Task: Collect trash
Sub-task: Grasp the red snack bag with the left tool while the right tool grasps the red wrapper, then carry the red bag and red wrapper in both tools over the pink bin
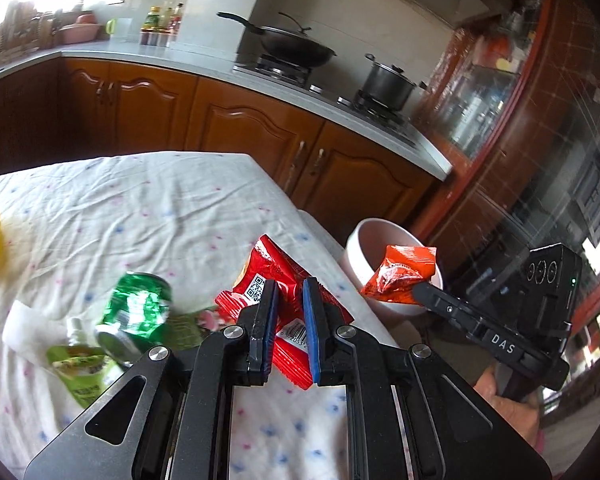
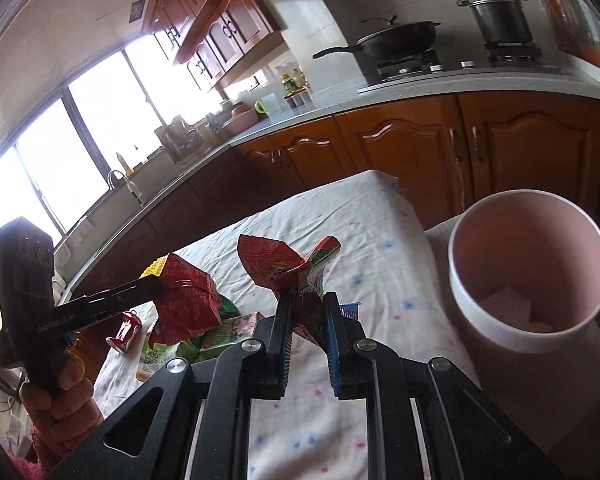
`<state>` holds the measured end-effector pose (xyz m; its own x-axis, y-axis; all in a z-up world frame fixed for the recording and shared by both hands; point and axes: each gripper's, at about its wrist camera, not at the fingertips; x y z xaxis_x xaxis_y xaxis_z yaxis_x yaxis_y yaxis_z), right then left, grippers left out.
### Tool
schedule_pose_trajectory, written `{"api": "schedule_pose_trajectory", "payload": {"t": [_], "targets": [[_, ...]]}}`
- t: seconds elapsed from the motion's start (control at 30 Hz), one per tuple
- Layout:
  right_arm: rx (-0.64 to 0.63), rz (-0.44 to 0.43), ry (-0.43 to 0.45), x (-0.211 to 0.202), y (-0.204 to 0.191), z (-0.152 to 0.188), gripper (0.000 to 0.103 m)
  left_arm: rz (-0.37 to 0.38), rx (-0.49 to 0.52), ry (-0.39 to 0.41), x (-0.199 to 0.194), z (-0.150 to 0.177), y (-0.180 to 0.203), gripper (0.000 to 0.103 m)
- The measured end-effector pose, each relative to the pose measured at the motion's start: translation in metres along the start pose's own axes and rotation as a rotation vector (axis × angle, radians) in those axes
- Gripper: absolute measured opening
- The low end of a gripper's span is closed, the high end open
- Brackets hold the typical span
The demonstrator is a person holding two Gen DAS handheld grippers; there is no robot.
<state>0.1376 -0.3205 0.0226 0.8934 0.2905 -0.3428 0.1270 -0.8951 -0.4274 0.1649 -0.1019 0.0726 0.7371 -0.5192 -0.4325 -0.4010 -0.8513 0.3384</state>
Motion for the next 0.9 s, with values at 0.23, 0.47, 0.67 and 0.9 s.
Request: {"api": "schedule_pose_trajectory", "payload": {"t": [0.23,0.47,0.67,0.9], "targets": [[0.026,0.054,0.026,-0.02,0.027,-0.003,0.015,0.05,0.031,-0.036,0.02,0.001,0.026,0.011],[0.057,0.14,0.067,-0.04,0.062,-0.011,0.015,0.104,0.076,-0.051,0.046,-0.008,0.063,0.011],[0.086,0.214,0.098,-0.052,0.097,-0.025,0.015,0.146,0.071,-0.071,0.081,-0.017,0.092,0.011],[0.094,0.277,0.09,-0.052,0.126,-0.036,0.015,0.178,0.108,-0.114,0.132,-0.019,0.135,0.011]]}}
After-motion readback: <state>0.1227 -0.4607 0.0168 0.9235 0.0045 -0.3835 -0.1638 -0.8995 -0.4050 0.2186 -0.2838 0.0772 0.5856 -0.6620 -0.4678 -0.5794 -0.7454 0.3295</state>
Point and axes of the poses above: each gripper's, at about its wrist camera, not at the fingertips, and x roughly the way its jaws point, y to its right, z to its underside, and after that the axes turned 13 degrees about y, right-handed
